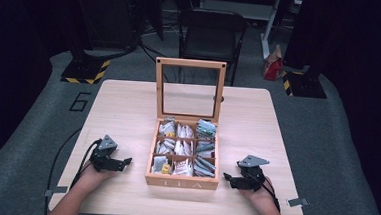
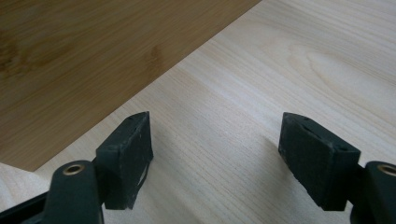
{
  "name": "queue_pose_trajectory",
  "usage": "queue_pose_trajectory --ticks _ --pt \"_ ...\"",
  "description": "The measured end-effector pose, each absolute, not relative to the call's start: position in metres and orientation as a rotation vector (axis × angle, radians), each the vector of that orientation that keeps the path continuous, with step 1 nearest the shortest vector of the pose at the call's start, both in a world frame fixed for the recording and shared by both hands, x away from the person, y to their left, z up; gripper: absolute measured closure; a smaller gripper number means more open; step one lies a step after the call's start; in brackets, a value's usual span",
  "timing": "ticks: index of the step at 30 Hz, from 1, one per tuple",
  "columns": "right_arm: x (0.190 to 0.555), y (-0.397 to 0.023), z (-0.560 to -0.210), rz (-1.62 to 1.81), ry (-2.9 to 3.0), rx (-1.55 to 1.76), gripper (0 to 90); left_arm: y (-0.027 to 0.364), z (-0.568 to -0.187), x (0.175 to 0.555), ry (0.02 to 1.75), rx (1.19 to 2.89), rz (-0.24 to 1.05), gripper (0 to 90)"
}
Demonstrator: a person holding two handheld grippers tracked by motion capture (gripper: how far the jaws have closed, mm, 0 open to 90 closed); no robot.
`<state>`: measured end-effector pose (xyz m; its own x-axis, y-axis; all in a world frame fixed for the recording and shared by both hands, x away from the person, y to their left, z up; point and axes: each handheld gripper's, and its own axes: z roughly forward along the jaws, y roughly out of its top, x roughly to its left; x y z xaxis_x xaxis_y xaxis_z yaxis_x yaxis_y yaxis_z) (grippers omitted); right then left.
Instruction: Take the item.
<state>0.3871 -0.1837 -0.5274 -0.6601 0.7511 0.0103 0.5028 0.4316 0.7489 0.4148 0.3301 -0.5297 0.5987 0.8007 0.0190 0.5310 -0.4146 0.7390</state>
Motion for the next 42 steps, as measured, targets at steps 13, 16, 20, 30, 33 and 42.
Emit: queue_pose_trajectory --ticks 13,16,20,30,33,42 --pt "0.386 -0.188 -0.518 1.068 2.358 1.073 32.5 0.33 -0.53 0.415 1.047 2.117 0.488 11.8" --pt "0.384 -0.188 -0.511 1.092 2.353 1.073 32.7 0.33 -0.53 0.415 1.046 2.119 0.489 11.8" --pt "0.382 -0.19 -0.503 1.113 2.327 1.071 33.2 0.33 -0.53 0.415 1.046 2.118 0.489 11.8" --pt "0.38 -0.195 -0.493 1.144 2.332 1.074 37.5 0.33 -0.53 0.415 1.048 2.117 0.488 11.8" --pt "0.379 -0.196 -0.491 1.143 2.331 1.07 37.5 0.33 -0.53 0.415 1.045 2.119 0.489 11.8" --pt "0.376 -0.196 -0.483 1.165 2.335 1.064 39.0 0.33 -0.529 0.415 1.048 2.119 0.484 11.8"
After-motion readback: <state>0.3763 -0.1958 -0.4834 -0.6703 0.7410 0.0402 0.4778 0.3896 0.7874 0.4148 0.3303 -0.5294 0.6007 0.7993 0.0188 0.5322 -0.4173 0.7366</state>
